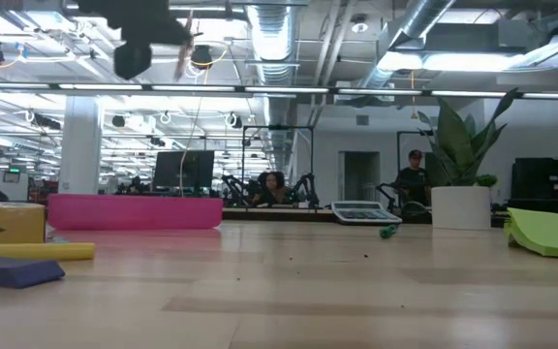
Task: Pack school essentials
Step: Put the orange pencil into the red supply box
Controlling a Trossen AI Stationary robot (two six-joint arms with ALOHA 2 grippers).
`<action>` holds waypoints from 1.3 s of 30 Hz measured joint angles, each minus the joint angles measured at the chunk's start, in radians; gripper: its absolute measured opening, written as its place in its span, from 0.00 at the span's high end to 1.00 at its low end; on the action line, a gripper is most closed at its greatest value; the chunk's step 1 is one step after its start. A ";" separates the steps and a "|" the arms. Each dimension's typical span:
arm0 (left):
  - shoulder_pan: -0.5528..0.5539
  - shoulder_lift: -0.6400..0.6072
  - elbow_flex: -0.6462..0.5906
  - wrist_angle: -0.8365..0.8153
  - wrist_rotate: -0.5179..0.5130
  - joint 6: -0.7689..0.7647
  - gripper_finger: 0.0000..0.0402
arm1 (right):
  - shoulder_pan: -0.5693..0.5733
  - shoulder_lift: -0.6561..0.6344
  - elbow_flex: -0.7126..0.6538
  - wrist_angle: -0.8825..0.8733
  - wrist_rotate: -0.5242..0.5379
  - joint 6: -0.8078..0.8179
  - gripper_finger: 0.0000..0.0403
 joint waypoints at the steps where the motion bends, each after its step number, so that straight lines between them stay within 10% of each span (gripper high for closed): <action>1: 0.015 0.014 0.031 -0.063 -0.018 0.033 0.98 | 0.014 -0.008 0.000 -0.016 -0.011 0.020 0.71; 13: 0.155 0.291 0.141 -0.482 -0.188 0.395 0.96 | 0.212 -0.034 -0.001 -0.114 -0.054 0.242 0.71; 39: 0.185 0.708 0.141 -0.523 -0.250 0.559 0.90 | 0.255 -0.034 -0.031 -0.113 -0.055 0.320 0.71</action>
